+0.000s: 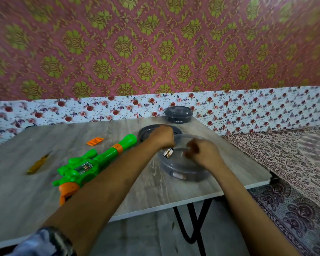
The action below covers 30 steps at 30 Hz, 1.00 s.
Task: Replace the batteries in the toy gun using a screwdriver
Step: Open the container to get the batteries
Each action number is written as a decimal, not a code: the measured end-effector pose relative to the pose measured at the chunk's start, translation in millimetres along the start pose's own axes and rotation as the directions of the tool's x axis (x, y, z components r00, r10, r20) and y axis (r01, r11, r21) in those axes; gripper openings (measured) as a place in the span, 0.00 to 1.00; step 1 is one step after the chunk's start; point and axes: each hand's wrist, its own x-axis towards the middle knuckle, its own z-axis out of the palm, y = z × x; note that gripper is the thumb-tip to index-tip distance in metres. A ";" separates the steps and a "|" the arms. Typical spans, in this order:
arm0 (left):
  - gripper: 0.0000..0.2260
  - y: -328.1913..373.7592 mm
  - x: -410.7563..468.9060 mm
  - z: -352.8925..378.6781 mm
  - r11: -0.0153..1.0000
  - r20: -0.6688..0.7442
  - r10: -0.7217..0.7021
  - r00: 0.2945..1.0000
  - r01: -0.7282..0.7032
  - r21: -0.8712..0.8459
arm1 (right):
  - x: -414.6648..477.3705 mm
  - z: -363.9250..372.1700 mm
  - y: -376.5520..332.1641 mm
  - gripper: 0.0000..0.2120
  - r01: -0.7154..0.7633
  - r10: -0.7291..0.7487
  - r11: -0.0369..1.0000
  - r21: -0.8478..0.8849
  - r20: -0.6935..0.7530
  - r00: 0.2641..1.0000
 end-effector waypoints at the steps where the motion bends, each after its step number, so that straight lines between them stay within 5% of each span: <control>1: 0.09 4.1 1.3 4.5 0.995 0.016 0.023 1.000 -0.024 0.099 | 2.0 -0.2 -9.0 0.09 -0.003 0.011 0.998 -0.056 0.141 0.990; 3: 0.11 9.1 4.9 15.8 0.971 0.030 0.027 0.999 -0.034 0.235 | 3.5 0.7 -21.4 0.10 -0.019 0.041 0.997 -0.075 0.305 0.952; 10: 0.14 11.5 17.9 43.4 0.937 0.019 -0.013 1.000 0.005 0.350 | 16.6 3.2 -19.8 0.16 -0.014 0.111 0.981 -0.195 0.493 0.863; 30: 0.15 9.0 24.6 48.4 0.961 -0.020 -0.061 0.998 0.064 0.271 | 9.9 -1.7 -25.8 0.14 0.026 0.042 0.992 -0.123 0.516 0.856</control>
